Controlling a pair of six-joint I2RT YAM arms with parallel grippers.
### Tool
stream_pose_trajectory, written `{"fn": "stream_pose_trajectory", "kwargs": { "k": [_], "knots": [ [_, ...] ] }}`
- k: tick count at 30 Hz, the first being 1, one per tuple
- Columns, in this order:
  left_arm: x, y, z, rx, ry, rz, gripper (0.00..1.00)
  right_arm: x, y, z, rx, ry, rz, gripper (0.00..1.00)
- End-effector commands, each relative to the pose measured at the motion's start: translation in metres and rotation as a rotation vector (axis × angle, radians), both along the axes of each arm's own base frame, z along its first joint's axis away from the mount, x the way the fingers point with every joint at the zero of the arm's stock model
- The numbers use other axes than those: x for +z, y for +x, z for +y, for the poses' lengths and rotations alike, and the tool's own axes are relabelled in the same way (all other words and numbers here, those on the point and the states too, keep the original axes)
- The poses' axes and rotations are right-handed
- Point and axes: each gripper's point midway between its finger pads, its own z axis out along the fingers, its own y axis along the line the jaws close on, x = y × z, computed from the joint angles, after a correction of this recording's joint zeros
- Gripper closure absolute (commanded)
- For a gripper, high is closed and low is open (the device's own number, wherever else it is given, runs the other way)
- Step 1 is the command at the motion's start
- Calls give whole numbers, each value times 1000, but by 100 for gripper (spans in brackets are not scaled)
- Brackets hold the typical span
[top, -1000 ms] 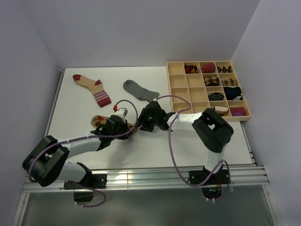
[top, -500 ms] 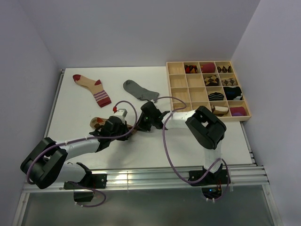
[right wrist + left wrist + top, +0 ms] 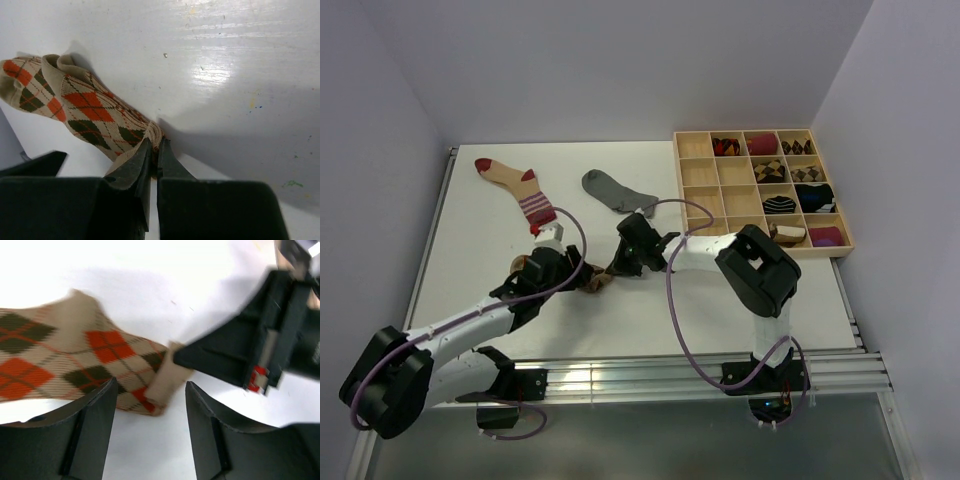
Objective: Roll the socks
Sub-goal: Roll the sock at the center of the board.
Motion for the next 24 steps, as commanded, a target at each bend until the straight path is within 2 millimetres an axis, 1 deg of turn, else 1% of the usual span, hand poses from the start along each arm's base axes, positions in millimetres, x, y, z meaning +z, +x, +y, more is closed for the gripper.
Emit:
{"fn": "stream_pose_trajectory", "kwargs": {
  "k": [1,4,7,9,12,13,15,16,19,20,22,24],
  "knots": [
    [5,16,27,161,-42,-18,43,4,10,-15,18,-75,-55,100],
    [5,31,33,195,-34,-11,47,10,15,-19,37,-85,-89,100],
    [-7,47,31,200,-9,36,49,13,17,-25,49,-95,-118,100],
    [-21,61,26,198,-4,81,50,18,19,-29,60,-97,-142,100],
    [-25,74,18,181,-8,83,52,20,19,-33,63,-105,-160,100],
    [-27,82,12,166,-4,88,52,20,19,-37,58,-117,-170,100],
    [-28,92,4,141,-2,90,52,20,19,-41,54,-129,-174,100],
    [-29,102,-4,119,0,94,52,18,18,-44,46,-130,-168,100],
    [-31,121,-19,76,-4,92,52,14,20,-54,21,-143,-157,100],
    [-28,124,-25,55,-14,86,52,14,21,-56,18,-147,-157,100],
    [-26,128,-29,34,-10,69,52,12,21,-59,12,-160,-140,100],
    [-13,127,-34,-2,-39,21,50,12,23,-62,1,-165,-131,100]
  ]
}}
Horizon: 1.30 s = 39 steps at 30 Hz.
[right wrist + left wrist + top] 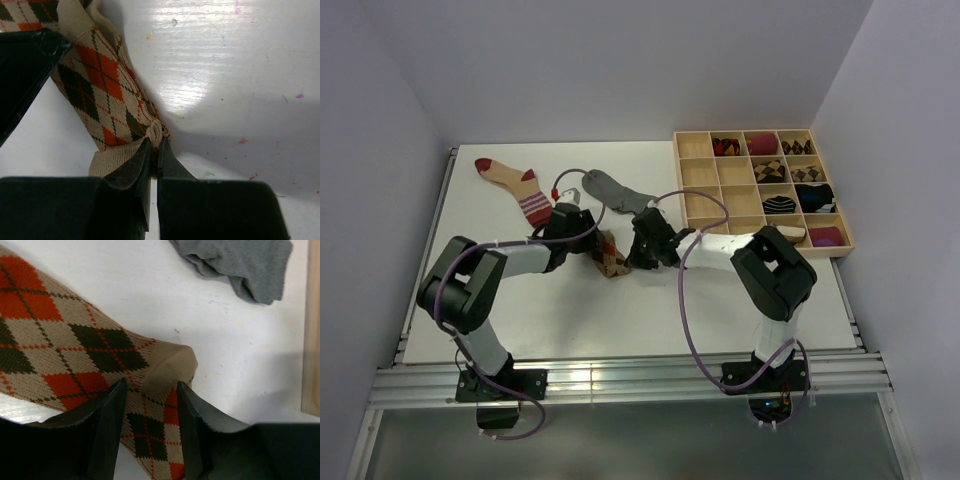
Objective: Roll the socks
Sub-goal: Roll the sock at the center of the board.
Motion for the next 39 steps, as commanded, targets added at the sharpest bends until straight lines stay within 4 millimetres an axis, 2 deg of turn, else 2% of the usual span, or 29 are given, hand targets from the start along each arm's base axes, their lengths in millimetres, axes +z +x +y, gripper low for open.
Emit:
{"fn": "stream_pose_trajectory", "kwargs": {
  "k": [1,5,10,12,16,22,26,29,31,34,39],
  "knots": [
    [31,0,-11,-96,-39,-120,50,5,4,-16,-32,-43,-7,100],
    [55,-18,-19,-225,-21,-238,43,2,7,-19,-55,-46,11,100],
    [75,-55,-54,-425,118,-418,33,1,8,-18,-50,-53,27,100],
    [75,-65,-63,-480,146,-443,31,1,9,-16,-48,-52,32,100],
    [71,-70,-67,-542,190,-453,30,1,9,-13,-33,-48,42,100],
    [52,-86,-76,-620,224,-425,34,-1,7,-8,-14,-35,63,100],
    [57,-95,-67,-588,194,-454,38,-2,7,-6,0,-24,76,100],
    [71,-101,-58,-564,185,-504,38,-2,7,-7,4,-27,75,100],
    [74,-104,-60,-585,177,-517,38,-2,8,-8,6,-27,74,100],
    [67,-105,-69,-647,181,-498,39,-1,8,-4,20,-20,76,100],
    [64,-100,-80,-695,193,-494,40,0,8,-3,35,-24,75,100]
  ]
}}
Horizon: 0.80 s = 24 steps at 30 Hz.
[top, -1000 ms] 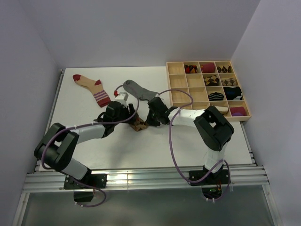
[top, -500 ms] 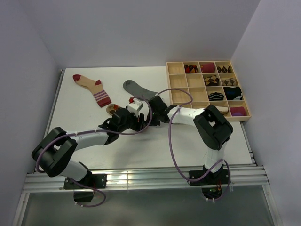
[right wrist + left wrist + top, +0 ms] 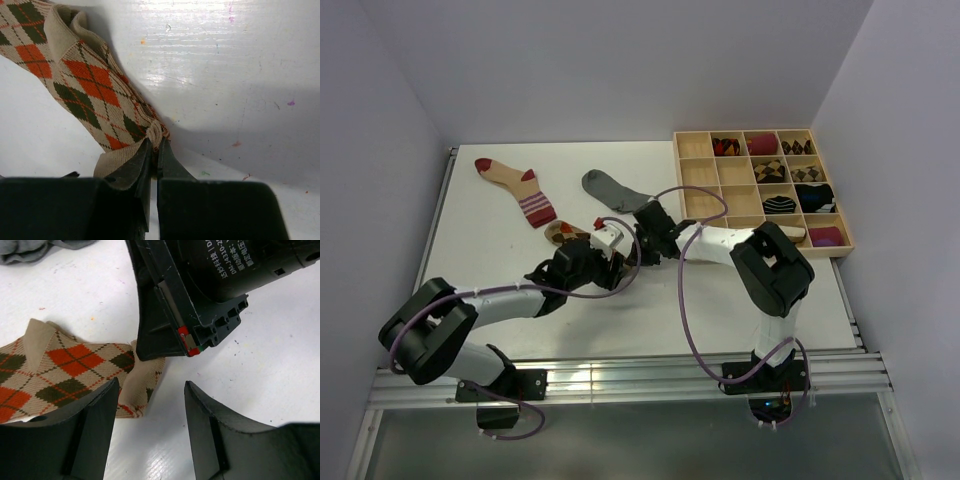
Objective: Roll the socks
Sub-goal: Roll the sock at the center of the board.
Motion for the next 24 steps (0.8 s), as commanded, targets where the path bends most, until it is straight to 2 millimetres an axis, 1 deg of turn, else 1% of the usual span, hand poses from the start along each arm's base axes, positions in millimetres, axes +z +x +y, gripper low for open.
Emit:
{"fn": "stream_pose_trajectory", "kwargs": {
  "k": [1,5,11,13,14,19,21,22,23,24],
  "knots": [
    [15,8,-18,-68,-10,-47,40,-1,4,2,23,-12,6,100],
    [3,7,-18,-73,14,-24,42,-1,3,4,27,-1,13,100],
    [-30,2,-10,-54,82,53,45,-2,1,6,31,6,19,100],
    [-35,0,-10,-54,91,66,46,-2,2,6,32,8,19,100],
    [-38,-1,-9,-49,99,74,49,-2,1,6,32,7,20,100],
    [-43,0,-6,-27,126,74,57,-3,1,6,33,8,21,100],
    [-46,1,-5,-15,134,80,70,-2,1,7,34,15,23,100],
    [-47,1,-5,-11,135,83,79,0,1,8,34,18,22,100],
    [-46,2,-5,1,130,87,92,1,1,8,34,20,19,100],
    [-47,3,-3,13,132,88,97,2,1,8,35,23,18,100]
  ]
}}
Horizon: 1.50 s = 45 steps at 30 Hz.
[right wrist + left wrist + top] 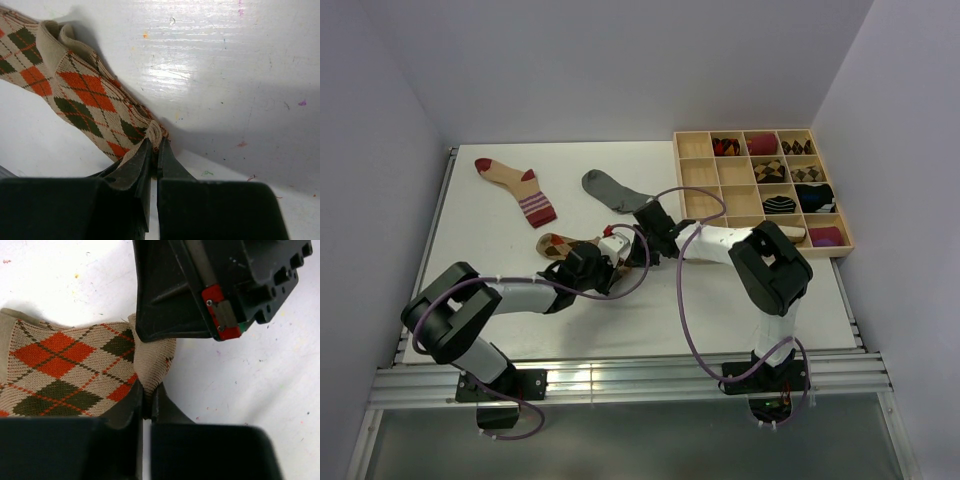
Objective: Roll the socks
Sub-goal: Roll the sock at the center of the board.
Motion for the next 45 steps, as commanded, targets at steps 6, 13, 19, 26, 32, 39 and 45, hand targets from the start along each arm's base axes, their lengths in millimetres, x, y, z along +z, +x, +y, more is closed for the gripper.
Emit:
{"fn": "stream_pose_trajectory", "kwargs": {
  "k": [6,13,19,26,32,39,45],
  "knots": [
    [10,6,6,111,-34,7,99,18,11,3,-26,52,-38,92],
    [18,3,17,213,-81,124,99,44,18,-1,-92,117,-107,69],
    [26,-5,15,312,-210,273,99,72,25,-11,-185,169,-187,54],
    [24,-11,28,465,-357,389,99,69,16,-6,-177,200,-145,52],
    [17,-14,43,556,-425,446,98,56,4,10,-118,217,-98,48],
    [1,-18,51,593,-458,527,98,41,-11,25,-71,211,-40,47],
    [-5,-20,53,608,-462,570,98,27,-21,34,-62,206,1,46]
  ]
}}
